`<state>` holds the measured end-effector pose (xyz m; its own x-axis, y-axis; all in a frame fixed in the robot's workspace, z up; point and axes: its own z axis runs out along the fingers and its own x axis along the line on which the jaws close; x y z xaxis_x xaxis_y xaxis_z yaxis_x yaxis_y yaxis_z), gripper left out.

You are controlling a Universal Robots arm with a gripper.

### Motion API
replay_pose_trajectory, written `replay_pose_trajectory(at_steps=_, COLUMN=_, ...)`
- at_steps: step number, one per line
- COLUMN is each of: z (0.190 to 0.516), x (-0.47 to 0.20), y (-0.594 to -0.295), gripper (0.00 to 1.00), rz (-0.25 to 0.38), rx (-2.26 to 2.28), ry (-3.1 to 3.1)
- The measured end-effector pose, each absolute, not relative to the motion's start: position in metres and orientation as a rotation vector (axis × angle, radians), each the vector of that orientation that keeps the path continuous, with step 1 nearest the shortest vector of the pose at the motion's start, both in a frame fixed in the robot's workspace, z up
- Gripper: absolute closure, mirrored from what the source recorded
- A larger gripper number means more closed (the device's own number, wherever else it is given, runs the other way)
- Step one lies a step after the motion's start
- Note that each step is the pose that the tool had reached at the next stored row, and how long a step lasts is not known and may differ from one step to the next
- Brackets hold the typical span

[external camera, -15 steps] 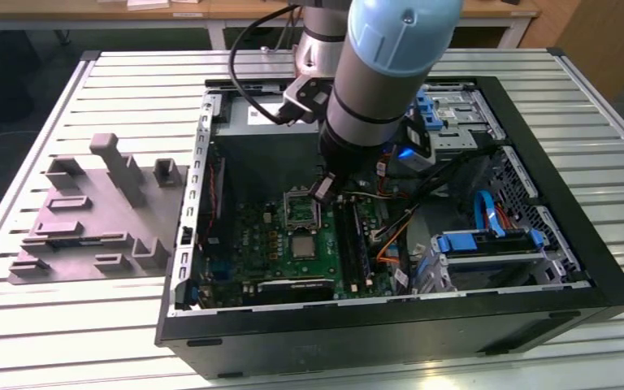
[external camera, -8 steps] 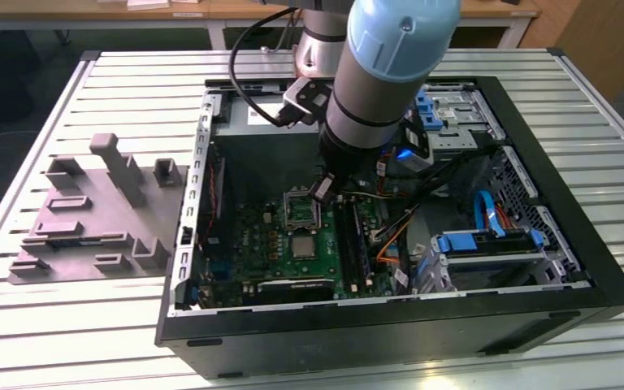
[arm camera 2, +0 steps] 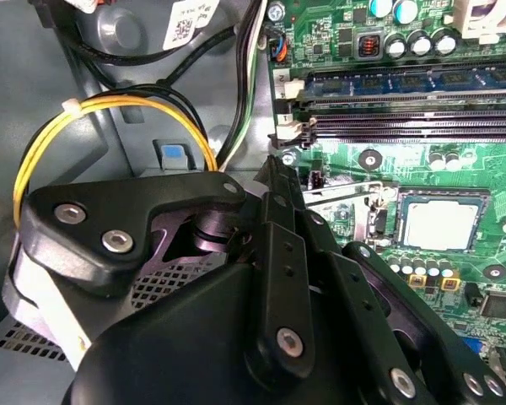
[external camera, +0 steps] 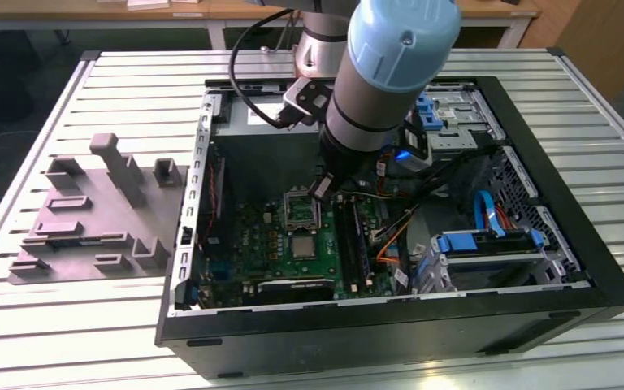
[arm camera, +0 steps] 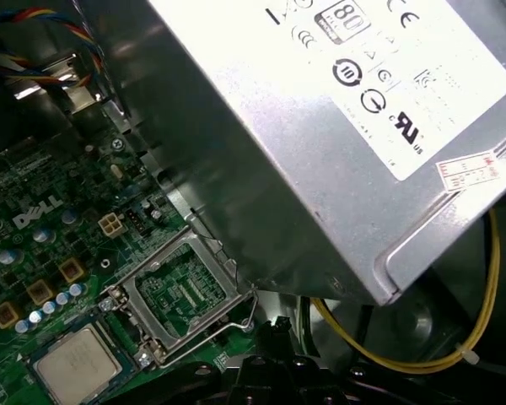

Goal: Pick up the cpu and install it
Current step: 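Close the cpu cover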

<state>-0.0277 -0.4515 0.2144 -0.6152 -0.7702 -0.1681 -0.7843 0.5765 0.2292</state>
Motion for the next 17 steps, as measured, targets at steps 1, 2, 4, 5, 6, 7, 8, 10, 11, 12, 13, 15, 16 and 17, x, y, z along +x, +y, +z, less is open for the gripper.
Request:
replay_pose_trajectory(at_steps=1, z=0.2141, x=-0.028, y=-0.4515, gripper=0.89, rz=0.435, rx=-1.353, ry=2.746)
replay_pose_trajectory(at_steps=2, z=0.2138, x=-0.0283, y=-0.4515, gripper=0.89, rz=0.432, rx=-1.352, ry=2.748)
replay_pose_trajectory(at_steps=4, z=0.2133, x=-0.0291, y=-0.4515, gripper=0.89, rz=0.428, rx=-1.349, ry=2.751)
replay_pose_trajectory(at_steps=5, z=0.2131, x=-0.0296, y=-0.4515, gripper=0.89, rz=0.425, rx=-1.347, ry=2.753)
replay_pose_trajectory(at_steps=6, z=0.2128, x=-0.0298, y=-0.4515, gripper=0.89, rz=0.419, rx=-1.346, ry=2.756)
replay_pose_trajectory(at_steps=7, z=0.2125, x=-0.0298, y=-0.4515, gripper=0.89, rz=0.414, rx=-1.345, ry=2.757)
replay_pose_trajectory(at_steps=8, z=0.2125, x=-0.0297, y=-0.4516, gripper=0.89, rz=0.411, rx=-1.344, ry=2.758)
replay_pose_trajectory(at_steps=10, z=0.2124, x=-0.0298, y=-0.4516, gripper=0.89, rz=0.411, rx=-1.342, ry=2.759)
replay_pose_trajectory(at_steps=11, z=0.2122, x=-0.0298, y=-0.4515, gripper=0.89, rz=0.411, rx=-1.34, ry=2.76)
replay_pose_trajectory(at_steps=12, z=0.2118, x=-0.0298, y=-0.4515, gripper=0.89, rz=0.411, rx=-1.339, ry=2.76)
replay_pose_trajectory(at_steps=13, z=0.2113, x=-0.0298, y=-0.4515, gripper=0.89, rz=0.411, rx=-1.338, ry=2.76)
replay_pose_trajectory(at_steps=15, z=0.2099, x=-0.0298, y=-0.4514, gripper=0.89, rz=0.411, rx=-1.338, ry=2.761)
replay_pose_trajectory(at_steps=16, z=0.2091, x=-0.0298, y=-0.4514, gripper=0.89, rz=0.411, rx=-1.337, ry=2.761)
replay_pose_trajectory(at_steps=17, z=0.2083, x=-0.0298, y=-0.4514, gripper=0.89, rz=0.411, rx=-1.337, ry=2.761)
